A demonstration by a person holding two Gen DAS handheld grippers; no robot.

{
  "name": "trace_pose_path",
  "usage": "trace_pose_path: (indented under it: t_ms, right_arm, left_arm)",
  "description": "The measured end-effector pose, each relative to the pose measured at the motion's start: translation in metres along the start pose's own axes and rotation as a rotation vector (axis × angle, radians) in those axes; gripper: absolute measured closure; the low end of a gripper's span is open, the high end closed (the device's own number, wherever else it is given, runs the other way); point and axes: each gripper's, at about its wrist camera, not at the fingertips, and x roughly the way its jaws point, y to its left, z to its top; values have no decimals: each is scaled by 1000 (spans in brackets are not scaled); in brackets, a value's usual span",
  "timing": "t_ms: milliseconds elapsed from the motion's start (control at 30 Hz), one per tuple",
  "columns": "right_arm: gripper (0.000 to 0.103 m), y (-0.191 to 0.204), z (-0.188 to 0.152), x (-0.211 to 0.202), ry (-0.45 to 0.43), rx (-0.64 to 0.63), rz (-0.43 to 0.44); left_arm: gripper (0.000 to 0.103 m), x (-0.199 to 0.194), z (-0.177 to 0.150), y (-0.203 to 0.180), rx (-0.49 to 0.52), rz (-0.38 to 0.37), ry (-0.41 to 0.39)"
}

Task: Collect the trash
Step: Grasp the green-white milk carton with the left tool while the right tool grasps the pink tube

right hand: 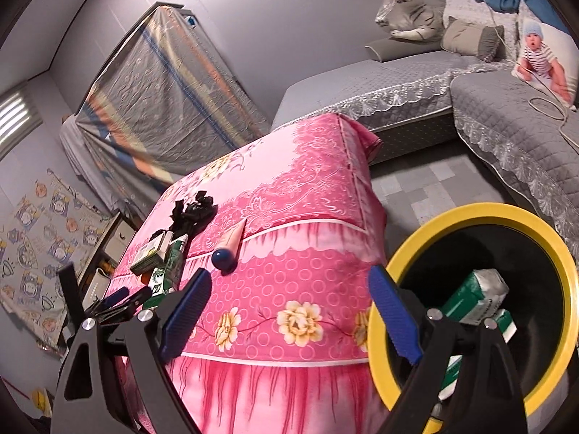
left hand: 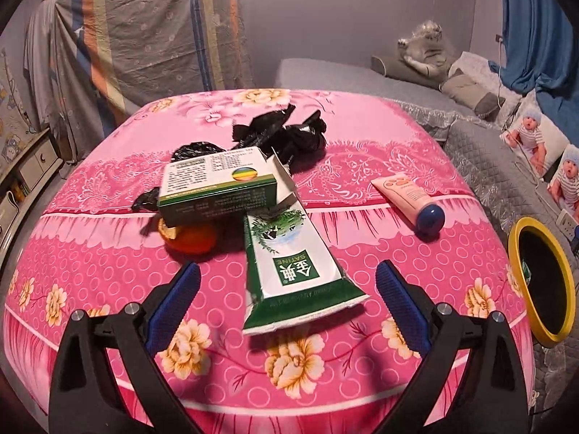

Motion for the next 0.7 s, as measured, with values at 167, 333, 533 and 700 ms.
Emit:
trace_pose_path:
  t_ms: [167,333,533,700]
  right_arm:
    - [18,3,0,9,18,-12,13]
    - [18,6,1,13,24,-22,27]
    - [18,10,0,18,33,-32,30]
    - [18,21,-2,24,54,-59,46]
  left_arm:
    - [10,19,1,-6,22,17,36]
    - [10,38,2,-4,14,31,80]
    - [31,47,5,4,-15,16,105]
    - [37,47,3,4,-9,16,105]
